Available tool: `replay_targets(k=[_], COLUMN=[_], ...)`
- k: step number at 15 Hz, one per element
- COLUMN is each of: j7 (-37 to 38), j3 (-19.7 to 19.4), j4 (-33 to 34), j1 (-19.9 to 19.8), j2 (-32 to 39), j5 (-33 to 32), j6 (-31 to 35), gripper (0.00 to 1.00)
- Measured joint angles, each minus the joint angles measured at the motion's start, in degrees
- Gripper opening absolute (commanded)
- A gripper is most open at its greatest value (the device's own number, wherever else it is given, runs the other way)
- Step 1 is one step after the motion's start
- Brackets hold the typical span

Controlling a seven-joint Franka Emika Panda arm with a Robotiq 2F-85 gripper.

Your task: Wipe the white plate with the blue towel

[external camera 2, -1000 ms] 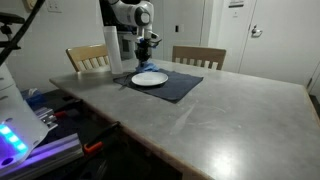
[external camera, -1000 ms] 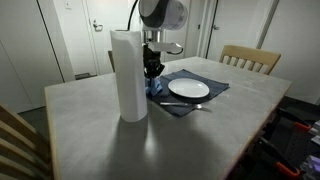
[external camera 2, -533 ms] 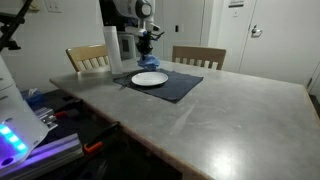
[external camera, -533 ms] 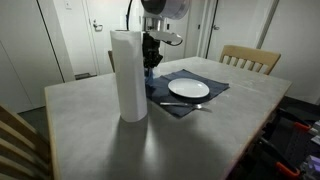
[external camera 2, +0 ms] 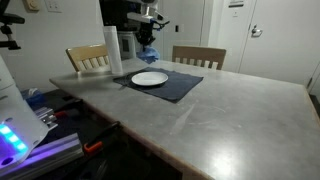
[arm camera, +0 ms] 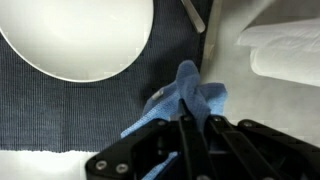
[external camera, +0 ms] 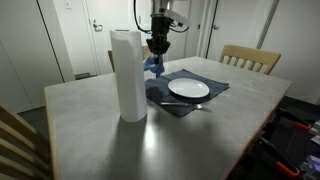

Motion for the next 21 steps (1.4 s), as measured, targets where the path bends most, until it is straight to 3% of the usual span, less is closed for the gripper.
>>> replay_targets(k=[5,13,16,21], j7=[-2.1,-2.1,-2.1,-2.1], j3=[-0.1,-1.8,-2.6,-3.1], j4=[-4.9,-13.7,-16.2,-21.0], j1=[-1.1,-1.9,-2.4,-2.9], j2=[-5.8,-11.3,-11.6,-11.7], j5=[0.0,0.1,0.1,1.2], j6=[-6.8,-6.9,-4.5,5.6], gripper=[0.02,0.02,0.02,0.02])
